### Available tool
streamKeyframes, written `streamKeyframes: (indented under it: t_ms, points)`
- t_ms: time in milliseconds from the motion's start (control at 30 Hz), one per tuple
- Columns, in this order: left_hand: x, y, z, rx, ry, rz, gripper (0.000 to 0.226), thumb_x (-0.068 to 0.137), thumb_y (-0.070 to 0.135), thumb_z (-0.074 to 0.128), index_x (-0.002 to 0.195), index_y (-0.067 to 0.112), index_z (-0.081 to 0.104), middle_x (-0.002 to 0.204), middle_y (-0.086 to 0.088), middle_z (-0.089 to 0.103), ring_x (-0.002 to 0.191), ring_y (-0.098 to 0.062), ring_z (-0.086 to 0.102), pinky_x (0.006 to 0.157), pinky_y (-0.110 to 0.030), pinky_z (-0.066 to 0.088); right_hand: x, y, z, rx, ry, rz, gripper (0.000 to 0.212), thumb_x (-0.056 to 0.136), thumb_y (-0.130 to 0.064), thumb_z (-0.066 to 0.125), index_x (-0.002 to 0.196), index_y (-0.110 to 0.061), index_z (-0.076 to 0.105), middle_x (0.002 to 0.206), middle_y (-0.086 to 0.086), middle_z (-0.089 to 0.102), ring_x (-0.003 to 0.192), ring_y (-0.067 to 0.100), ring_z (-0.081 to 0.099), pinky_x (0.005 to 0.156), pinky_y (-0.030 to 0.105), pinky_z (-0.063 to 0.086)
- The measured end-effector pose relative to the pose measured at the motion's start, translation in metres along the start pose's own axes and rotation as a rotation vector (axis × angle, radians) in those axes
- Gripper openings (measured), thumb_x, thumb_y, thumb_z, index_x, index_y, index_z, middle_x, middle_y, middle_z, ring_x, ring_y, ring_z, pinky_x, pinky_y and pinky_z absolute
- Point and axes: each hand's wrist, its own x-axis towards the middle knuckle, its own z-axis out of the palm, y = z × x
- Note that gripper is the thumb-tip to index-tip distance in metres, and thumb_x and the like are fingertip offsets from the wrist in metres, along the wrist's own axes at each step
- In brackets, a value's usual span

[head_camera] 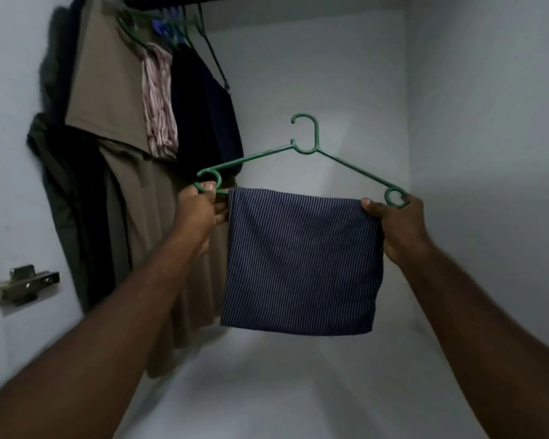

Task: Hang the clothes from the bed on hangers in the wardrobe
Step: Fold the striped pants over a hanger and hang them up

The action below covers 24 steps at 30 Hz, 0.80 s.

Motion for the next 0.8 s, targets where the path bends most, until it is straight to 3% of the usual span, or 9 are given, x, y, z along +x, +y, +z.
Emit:
streamKeyframes:
  t_ms: [100, 200, 267, 333, 500, 567, 667, 733, 800]
  points:
    - [0.022, 0.015, 0.017, 0.098, 0.064, 0.086, 0.016, 0.104, 0.01, 0.039, 0.097, 0.011, 0.053, 0.082, -0.008, 0.062, 0.053, -0.008, 0.065, 0.049, -0.02, 0.054, 0.041, -0.001, 0.012, 0.08, -0.068, -0.007, 0.084, 0.081, 0.002, 0.075, 0.148, -0.012, 0.025, 0.099, -0.001, 0.051, 0.086, 0.012, 0.06, 0.064, 0.025, 0.054]
    - [0.05, 0.035, 0.022, 0.258, 0.157, 0.241, 0.006, 0.1, 0.006, 0.049, 0.104, 0.008, 0.052, 0.076, -0.008, 0.058, 0.051, -0.007, 0.059, 0.048, -0.017, 0.051, 0.086, -0.001, 0.033, 0.051, -0.142, -0.001, 0.089, 0.078, -0.003, 0.079, 0.15, -0.011, 0.026, 0.123, 0.011, 0.052, 0.096, 0.02, 0.062, 0.072, 0.029, 0.056]
    - [0.072, 0.056, 0.024, 0.332, 0.216, 0.343, 0.011, 0.098, 0.006, 0.053, 0.108, 0.007, 0.051, 0.072, -0.009, 0.058, 0.042, -0.003, 0.057, 0.042, -0.016, 0.047, 0.111, -0.007, 0.055, 0.037, -0.198, -0.01, 0.09, 0.077, -0.008, 0.081, 0.149, -0.007, 0.028, 0.13, 0.017, 0.051, 0.104, 0.026, 0.062, 0.081, 0.036, 0.055]
    - [0.088, 0.081, 0.025, 0.404, 0.263, 0.435, 0.009, 0.097, 0.008, 0.056, 0.104, 0.007, 0.051, 0.068, -0.011, 0.059, 0.038, -0.002, 0.054, 0.039, -0.017, 0.046, 0.135, -0.011, 0.082, 0.031, -0.245, -0.045, 0.087, 0.078, -0.012, 0.081, 0.148, -0.002, 0.029, 0.127, 0.019, 0.054, 0.102, 0.027, 0.063, 0.078, 0.037, 0.054]
    - [0.123, 0.132, 0.026, 0.584, 0.282, 0.64, 0.014, 0.094, 0.015, 0.063, 0.083, 0.015, 0.055, 0.071, -0.013, 0.063, 0.053, -0.015, 0.06, 0.055, -0.03, 0.055, 0.185, -0.012, 0.142, 0.081, -0.338, -0.085, 0.088, 0.075, -0.024, 0.084, 0.144, -0.002, 0.035, 0.121, 0.018, 0.06, 0.101, 0.028, 0.065, 0.081, 0.04, 0.056]
    - [0.135, 0.147, 0.027, 0.621, 0.253, 0.687, 0.007, 0.094, 0.011, 0.063, 0.093, 0.012, 0.056, 0.071, -0.015, 0.062, 0.055, -0.018, 0.058, 0.058, -0.033, 0.053, 0.2, -0.01, 0.165, 0.081, -0.378, -0.067, 0.083, 0.073, -0.026, 0.085, 0.138, 0.001, 0.042, 0.115, 0.02, 0.064, 0.097, 0.031, 0.067, 0.083, 0.044, 0.058]
    - [0.153, 0.163, 0.027, 0.705, 0.235, 0.757, 0.022, 0.092, 0.007, 0.064, 0.113, 0.003, 0.058, 0.074, -0.018, 0.065, 0.055, -0.019, 0.058, 0.062, -0.036, 0.054, 0.218, -0.004, 0.197, 0.06, -0.399, -0.096, 0.069, 0.074, -0.028, 0.084, 0.125, 0.003, 0.051, 0.108, 0.021, 0.067, 0.092, 0.033, 0.069, 0.074, 0.041, 0.06]
    - [0.167, 0.171, 0.027, 0.753, 0.241, 0.796, 0.022, 0.09, 0.009, 0.067, 0.109, -0.001, 0.061, 0.076, -0.02, 0.068, 0.056, -0.02, 0.06, 0.065, -0.039, 0.056, 0.232, -0.001, 0.218, 0.037, -0.395, -0.127, 0.077, 0.07, -0.035, 0.086, 0.126, 0.005, 0.052, 0.108, 0.024, 0.067, 0.089, 0.034, 0.07, 0.069, 0.039, 0.06]
    - [0.184, 0.178, 0.029, 0.783, 0.26, 0.808, 0.02, 0.088, 0.011, 0.07, 0.103, 0.0, 0.063, 0.075, -0.019, 0.068, 0.056, -0.021, 0.061, 0.061, -0.039, 0.057, 0.245, -0.001, 0.236, 0.013, -0.396, -0.158, 0.068, 0.076, -0.033, 0.083, 0.124, 0.008, 0.056, 0.106, 0.025, 0.068, 0.088, 0.034, 0.069, 0.071, 0.039, 0.059]
